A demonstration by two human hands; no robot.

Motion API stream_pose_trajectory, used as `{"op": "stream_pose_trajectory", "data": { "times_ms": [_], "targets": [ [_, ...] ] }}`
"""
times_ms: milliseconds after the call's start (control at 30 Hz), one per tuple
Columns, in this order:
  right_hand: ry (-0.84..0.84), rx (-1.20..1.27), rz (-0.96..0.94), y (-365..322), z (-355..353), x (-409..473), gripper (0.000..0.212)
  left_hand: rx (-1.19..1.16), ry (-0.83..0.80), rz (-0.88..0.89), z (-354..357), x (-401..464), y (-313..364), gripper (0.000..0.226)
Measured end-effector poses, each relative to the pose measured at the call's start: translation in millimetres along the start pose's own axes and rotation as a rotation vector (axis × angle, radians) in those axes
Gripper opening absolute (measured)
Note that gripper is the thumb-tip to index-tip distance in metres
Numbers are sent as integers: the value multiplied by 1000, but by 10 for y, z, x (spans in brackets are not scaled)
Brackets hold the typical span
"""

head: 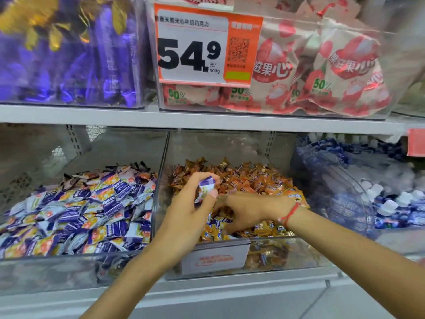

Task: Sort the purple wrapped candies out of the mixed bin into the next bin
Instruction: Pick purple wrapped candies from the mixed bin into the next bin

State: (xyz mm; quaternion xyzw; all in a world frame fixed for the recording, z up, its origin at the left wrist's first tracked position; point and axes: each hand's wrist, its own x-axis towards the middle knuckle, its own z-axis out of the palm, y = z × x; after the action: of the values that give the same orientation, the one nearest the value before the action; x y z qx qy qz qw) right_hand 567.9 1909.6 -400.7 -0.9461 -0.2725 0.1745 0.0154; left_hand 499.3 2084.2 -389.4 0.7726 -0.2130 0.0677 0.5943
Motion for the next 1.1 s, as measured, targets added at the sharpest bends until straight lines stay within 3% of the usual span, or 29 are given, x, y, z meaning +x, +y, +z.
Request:
{"op": "stream_pose_trajectory", "data": {
  "times_ms": [100, 267, 400, 467, 567, 667, 733, 833, 933, 1000, 1100],
  "targets": [
    [-21, 10, 45, -32, 33, 14, 57, -44, -70, 13, -81, -94, 129, 24],
    [16, 109, 93, -65, -26, 14, 39, -170, -38, 64, -305, -244, 322, 31],
    [93, 151, 132, -21, -31, -29, 32, -171, 56, 94, -528, -290, 336, 24],
    [110, 347, 188, 48, -26, -77, 27, -150, 123, 81, -635, -288, 314, 22],
    [133, 770, 282, 137, -46, -189, 26, -46, 222, 61, -774, -305, 250, 21],
    [162, 943, 323, 172, -62, -288, 30, 421, 250, 109, -900, -277, 62, 20],
    [126, 910, 333, 158, -79, -303, 34, 733, 221, 176, -988, -228, -101, 27],
    [12, 648, 259, 83, -123, -278, 47, 967, 116, 103, -1100, -158, -349, 39],
    [-73, 255, 151, 2, -91, -125, 60, 1057, 12, 25, -1173, -125, -420, 63],
    [-52, 196, 163, -27, -61, -32, 54, 1056, -48, -89, -1181, -98, -379, 79],
    [-28, 130, 166, -31, -66, 11, 39, 1115, -34, -263, -1187, -73, -342, 76]
  ]
}}
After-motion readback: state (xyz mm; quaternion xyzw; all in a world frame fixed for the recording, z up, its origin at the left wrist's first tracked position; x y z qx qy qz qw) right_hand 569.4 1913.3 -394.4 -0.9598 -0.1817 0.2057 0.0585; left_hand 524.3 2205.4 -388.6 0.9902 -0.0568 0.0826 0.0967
